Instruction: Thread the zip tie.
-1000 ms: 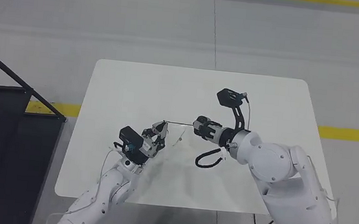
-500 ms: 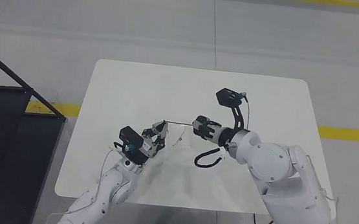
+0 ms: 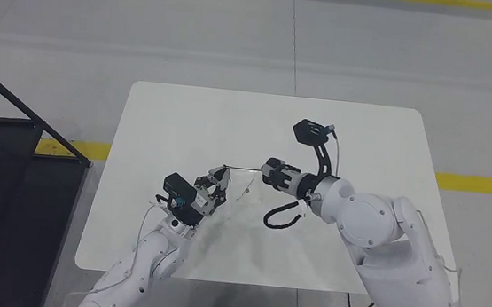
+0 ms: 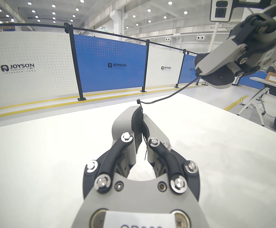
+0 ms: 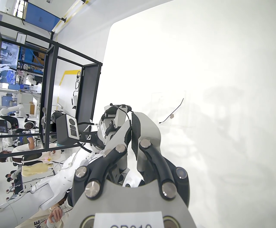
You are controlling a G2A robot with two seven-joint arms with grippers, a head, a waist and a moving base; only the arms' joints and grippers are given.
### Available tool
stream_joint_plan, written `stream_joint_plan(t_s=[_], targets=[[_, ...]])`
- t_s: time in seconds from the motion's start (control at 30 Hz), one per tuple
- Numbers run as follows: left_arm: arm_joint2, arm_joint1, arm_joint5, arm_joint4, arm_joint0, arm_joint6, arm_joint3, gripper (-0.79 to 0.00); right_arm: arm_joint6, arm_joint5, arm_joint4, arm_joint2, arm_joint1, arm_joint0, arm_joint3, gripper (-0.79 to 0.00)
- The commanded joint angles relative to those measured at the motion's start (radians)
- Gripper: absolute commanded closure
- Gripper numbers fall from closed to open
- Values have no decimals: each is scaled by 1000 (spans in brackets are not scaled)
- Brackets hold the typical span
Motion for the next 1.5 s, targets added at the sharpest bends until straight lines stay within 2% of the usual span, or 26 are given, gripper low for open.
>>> stream_joint_plan(t_s=[0.0,1.2,1.47], targets=[[0,0,0,0,0,0,0,0,0,1,-2,-5,-1,3,0,0],[0,0,0,0,0,0,0,0,-108,-121,102,38,-8,-59,-27,0],[0,0,0,0,0,0,0,0,-51,-157,121,46,-4,-58,-22,0]])
